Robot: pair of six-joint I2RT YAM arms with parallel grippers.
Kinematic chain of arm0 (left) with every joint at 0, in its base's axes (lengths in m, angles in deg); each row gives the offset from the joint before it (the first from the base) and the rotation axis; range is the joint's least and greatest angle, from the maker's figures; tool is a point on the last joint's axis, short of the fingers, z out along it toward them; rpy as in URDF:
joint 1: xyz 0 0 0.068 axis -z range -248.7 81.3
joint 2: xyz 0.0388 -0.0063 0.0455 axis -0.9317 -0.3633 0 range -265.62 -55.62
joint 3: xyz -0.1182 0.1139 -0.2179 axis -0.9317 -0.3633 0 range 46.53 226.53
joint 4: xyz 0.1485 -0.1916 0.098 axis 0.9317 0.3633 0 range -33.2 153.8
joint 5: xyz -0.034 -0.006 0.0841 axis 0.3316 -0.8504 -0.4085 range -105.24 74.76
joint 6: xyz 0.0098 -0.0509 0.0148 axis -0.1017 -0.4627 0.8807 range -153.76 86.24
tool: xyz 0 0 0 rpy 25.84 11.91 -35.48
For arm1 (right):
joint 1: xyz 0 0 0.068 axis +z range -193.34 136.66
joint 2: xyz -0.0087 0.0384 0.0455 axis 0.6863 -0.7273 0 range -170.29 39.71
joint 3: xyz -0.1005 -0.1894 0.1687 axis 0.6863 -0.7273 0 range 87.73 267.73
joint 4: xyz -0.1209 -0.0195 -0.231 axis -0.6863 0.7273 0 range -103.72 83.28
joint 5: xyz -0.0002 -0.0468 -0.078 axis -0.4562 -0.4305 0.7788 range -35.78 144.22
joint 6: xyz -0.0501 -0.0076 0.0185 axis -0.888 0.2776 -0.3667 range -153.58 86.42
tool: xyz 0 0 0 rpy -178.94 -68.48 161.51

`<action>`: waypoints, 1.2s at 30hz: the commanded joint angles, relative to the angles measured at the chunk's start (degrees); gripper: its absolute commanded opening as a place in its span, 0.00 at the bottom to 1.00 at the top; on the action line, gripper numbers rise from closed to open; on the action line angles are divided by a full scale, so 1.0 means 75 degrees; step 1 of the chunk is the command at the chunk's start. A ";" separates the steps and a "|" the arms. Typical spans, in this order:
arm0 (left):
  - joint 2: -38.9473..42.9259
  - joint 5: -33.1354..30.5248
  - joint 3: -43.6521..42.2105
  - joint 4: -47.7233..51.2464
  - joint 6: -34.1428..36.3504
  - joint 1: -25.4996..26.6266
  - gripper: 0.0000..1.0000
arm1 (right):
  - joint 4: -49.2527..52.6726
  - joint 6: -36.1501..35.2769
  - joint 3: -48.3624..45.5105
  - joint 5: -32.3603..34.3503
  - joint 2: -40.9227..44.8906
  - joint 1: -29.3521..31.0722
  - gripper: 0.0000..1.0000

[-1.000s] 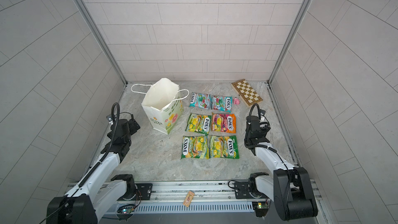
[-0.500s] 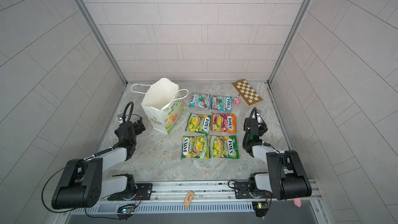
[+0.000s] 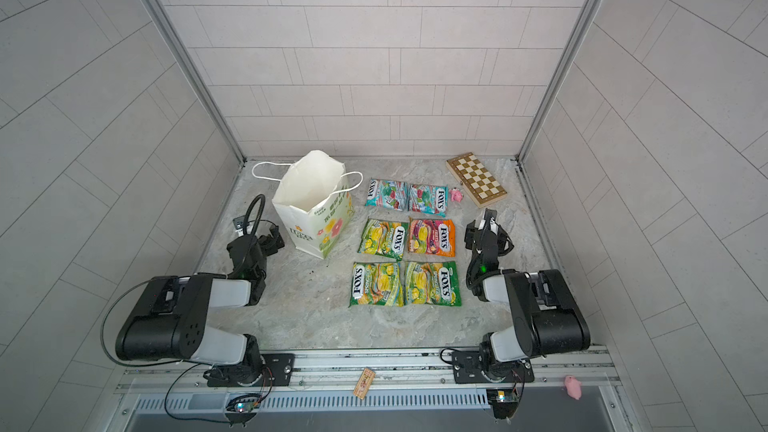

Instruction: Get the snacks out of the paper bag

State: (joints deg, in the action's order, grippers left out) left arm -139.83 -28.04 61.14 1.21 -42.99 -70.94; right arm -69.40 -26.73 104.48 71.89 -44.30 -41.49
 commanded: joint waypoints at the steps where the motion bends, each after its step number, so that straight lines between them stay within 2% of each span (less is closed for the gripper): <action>1: -0.0040 0.0137 0.0026 -0.0617 0.0146 -0.0050 1.00 | -0.0575 -0.0244 -0.0048 -0.0292 -0.0294 -0.0016 0.76; 6: -0.0524 0.0819 0.0194 -0.0602 0.0332 -0.0046 1.00 | -0.1096 -0.0331 -0.0026 -0.0463 -0.0868 -0.0015 0.78; 8: -0.1037 0.1068 0.0243 -0.1259 0.0537 -0.0043 1.00 | -0.0895 -0.0342 0.0017 -0.0481 -0.0811 -0.0016 0.79; 9: -0.0823 0.1104 0.0349 -0.0797 0.0538 -0.0042 1.00 | -0.0843 -0.0330 0.0067 -0.0425 -0.0815 -0.0015 0.80; 10: -0.0636 0.1008 0.0585 -0.0173 0.0509 -0.0036 1.00 | -0.0923 -0.0373 0.0072 -0.0414 -0.0876 -0.0002 0.84; 11: -0.0588 0.0944 0.0694 0.0160 0.0511 -0.0030 1.00 | -0.0861 -0.0375 0.0068 -0.0416 -0.0851 -0.0010 0.97; 12: -0.0604 0.0884 0.0720 0.0185 0.0515 -0.0016 1.00 | -0.0794 -0.0371 0.0089 -0.0397 -0.0828 -0.0003 0.99; 16: -0.0856 0.1043 0.0399 -0.0887 0.0540 -0.0016 1.00 | -0.0779 -0.0386 0.0130 -0.0346 -0.0856 0.0018 0.99; 19: -0.0907 0.1070 0.0449 -0.0869 0.0559 -0.0010 1.00 | -0.0712 -0.0398 0.0147 -0.0349 -0.0846 0.0028 0.99; 22: -0.0845 0.1591 0.0789 -0.0130 0.0772 -0.0008 1.00 | -0.0605 -0.0398 0.0212 -0.0363 -0.0843 0.0029 0.99; 24: -0.0868 0.1788 0.0830 -0.0087 0.0841 -0.0017 1.00 | -0.0579 -0.0410 0.0225 -0.0356 -0.0834 0.0035 0.99; 36: -0.0891 0.1671 0.0853 -0.0047 0.0801 -0.0009 1.00 | -0.0578 -0.0410 0.0227 -0.0364 -0.0834 0.0032 0.99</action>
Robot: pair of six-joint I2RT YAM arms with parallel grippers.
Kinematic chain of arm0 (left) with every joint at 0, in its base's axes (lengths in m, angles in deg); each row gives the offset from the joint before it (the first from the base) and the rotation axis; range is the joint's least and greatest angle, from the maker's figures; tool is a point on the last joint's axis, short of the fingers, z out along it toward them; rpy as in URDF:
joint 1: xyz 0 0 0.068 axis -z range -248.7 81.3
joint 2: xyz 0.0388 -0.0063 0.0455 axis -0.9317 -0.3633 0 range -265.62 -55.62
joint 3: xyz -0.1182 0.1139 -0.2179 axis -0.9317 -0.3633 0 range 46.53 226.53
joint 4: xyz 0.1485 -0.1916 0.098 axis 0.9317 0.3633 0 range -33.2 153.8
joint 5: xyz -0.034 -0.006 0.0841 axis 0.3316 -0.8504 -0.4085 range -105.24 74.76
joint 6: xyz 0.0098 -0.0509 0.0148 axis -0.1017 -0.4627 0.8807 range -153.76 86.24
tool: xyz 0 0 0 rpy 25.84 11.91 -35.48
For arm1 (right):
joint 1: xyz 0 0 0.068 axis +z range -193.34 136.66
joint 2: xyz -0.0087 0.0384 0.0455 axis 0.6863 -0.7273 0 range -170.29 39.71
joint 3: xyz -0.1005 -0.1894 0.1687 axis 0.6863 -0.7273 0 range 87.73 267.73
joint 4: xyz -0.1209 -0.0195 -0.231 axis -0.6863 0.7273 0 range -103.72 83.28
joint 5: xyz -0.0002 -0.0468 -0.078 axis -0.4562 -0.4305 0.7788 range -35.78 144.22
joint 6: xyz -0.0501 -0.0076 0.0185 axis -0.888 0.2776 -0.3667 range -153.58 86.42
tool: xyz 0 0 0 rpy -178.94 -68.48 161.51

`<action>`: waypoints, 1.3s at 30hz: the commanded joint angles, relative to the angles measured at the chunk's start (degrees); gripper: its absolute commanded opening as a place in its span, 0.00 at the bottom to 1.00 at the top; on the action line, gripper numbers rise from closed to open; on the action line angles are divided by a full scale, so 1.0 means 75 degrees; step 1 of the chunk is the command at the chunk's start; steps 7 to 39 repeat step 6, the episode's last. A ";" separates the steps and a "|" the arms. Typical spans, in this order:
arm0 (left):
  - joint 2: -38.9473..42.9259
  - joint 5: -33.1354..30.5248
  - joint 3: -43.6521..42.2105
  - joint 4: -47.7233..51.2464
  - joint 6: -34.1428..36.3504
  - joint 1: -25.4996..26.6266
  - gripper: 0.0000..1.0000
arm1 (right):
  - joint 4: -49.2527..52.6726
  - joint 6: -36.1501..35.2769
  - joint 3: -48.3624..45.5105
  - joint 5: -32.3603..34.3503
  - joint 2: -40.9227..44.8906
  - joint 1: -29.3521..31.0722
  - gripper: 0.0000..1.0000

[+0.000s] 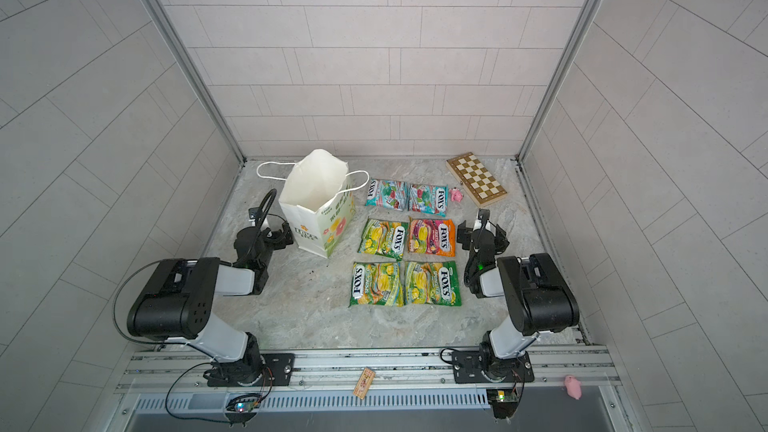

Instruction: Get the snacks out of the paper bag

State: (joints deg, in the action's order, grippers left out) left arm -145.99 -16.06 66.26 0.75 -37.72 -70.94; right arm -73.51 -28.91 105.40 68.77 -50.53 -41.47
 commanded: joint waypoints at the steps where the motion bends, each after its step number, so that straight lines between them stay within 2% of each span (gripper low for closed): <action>1: -0.0066 0.0068 0.0171 0.0020 0.0107 -0.0016 1.00 | -0.0031 -0.0119 0.0099 0.0059 -0.0012 0.0032 0.99; 39: -0.0045 0.0065 0.0073 -0.0140 0.0078 -0.0003 1.00 | -0.0032 -0.0121 0.0103 0.0061 -0.0004 0.0038 0.99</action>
